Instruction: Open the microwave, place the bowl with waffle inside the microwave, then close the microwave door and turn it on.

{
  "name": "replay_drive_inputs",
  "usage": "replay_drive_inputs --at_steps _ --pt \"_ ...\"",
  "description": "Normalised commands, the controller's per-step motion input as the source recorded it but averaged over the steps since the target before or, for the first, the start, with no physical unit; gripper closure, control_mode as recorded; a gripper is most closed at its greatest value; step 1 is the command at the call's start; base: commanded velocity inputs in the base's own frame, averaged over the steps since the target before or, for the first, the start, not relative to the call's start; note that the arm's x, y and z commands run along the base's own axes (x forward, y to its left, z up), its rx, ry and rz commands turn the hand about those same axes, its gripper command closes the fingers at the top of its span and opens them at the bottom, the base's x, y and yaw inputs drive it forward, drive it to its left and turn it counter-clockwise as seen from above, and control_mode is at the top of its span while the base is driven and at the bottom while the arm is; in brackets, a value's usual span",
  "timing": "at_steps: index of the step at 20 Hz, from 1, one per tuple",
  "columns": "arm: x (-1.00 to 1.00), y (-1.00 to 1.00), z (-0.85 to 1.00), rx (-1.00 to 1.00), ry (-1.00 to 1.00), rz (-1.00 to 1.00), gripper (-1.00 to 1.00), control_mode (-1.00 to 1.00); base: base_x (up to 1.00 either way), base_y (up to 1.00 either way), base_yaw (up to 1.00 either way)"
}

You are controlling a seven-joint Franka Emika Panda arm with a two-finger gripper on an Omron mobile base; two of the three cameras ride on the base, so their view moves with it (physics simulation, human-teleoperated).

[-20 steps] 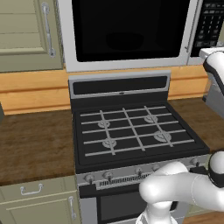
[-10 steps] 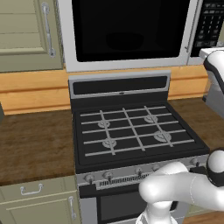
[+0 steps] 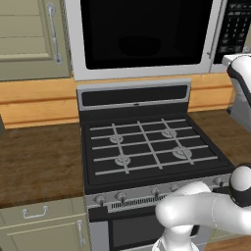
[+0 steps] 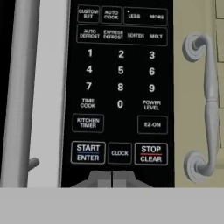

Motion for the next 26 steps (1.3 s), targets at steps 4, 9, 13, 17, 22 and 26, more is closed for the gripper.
replay_drive_inputs --at_steps 4,9,13,17,22,26 --pt "0.05 0.03 0.0 0.0 0.11 0.0 1.0 -1.0 0.0 0.0 0.0" --pt "0.09 0.18 0.01 0.0 0.12 0.01 1.0 -1.0 0.0 0.0 0.0" --pt "0.03 0.21 0.27 0.0 0.0 0.09 1.0 -1.0 0.0 0.0 0.0" --pt "0.04 0.1 0.06 -0.02 -0.05 0.05 1.0 -1.0 0.0 0.0 0.0" --pt "0.0 0.0 -0.16 -0.01 0.07 0.0 1.0 -1.0 0.0 0.0 0.0" --pt "0.0 0.0 -0.15 0.0 0.0 0.0 1.0 -1.0 0.0 0.0 0.0"
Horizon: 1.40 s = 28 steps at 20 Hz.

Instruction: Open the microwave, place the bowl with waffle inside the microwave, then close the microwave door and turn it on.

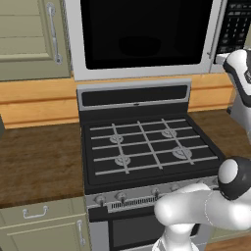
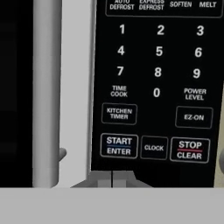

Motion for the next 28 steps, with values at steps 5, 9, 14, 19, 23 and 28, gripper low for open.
replay_drive_inputs --at_steps 5,9,14,19,23,28 --pt "0.0 0.0 0.0 0.0 0.0 0.0 1.0 -1.0 0.0 0.0 0.0" --pt "0.24 0.0 0.0 0.0 -0.02 0.0 1.0 -1.0 0.0 0.0 0.0" --pt "0.25 0.0 0.0 0.0 0.0 0.0 1.0 -1.0 0.0 0.0 0.0" --pt "0.25 0.0 0.0 0.0 0.0 0.0 1.0 -1.0 0.0 0.0 0.0" --pt "0.31 -0.03 0.0 0.0 0.01 0.0 1.0 -1.0 0.0 0.0 0.0" --pt "0.47 -0.09 0.0 0.0 0.0 0.0 1.0 -1.0 0.0 0.0 0.0"
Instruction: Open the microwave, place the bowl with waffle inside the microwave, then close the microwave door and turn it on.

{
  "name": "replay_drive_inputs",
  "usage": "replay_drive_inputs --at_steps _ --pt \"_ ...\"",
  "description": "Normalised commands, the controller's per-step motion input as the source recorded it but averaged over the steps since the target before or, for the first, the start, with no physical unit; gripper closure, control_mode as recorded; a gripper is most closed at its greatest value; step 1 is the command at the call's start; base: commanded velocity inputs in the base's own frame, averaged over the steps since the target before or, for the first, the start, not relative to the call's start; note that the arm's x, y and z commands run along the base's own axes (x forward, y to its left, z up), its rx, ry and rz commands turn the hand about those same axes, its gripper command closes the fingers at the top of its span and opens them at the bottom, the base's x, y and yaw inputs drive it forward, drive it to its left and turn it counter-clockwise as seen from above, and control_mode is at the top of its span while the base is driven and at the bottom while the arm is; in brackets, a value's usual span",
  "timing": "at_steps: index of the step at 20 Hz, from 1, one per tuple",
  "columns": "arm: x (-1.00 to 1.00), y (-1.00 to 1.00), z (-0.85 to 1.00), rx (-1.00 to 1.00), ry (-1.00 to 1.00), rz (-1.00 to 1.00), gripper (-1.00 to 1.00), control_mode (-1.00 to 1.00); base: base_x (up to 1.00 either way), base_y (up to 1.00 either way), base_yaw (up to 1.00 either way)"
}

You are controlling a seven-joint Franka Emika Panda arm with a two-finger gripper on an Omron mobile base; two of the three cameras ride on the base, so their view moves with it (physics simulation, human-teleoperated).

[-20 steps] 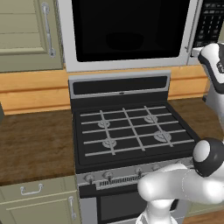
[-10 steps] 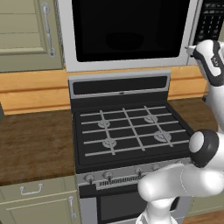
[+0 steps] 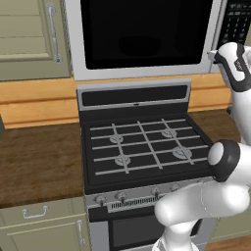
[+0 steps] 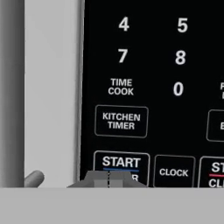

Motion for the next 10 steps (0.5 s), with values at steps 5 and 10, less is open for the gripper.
replay_drive_inputs --at_steps 5,10 --pt "0.56 -0.23 -0.09 -0.01 0.0 0.0 1.0 -1.0 0.0 0.0 0.0" --pt "0.43 -0.11 -0.12 0.0 0.0 0.0 1.0 -1.0 0.0 0.0 0.0"
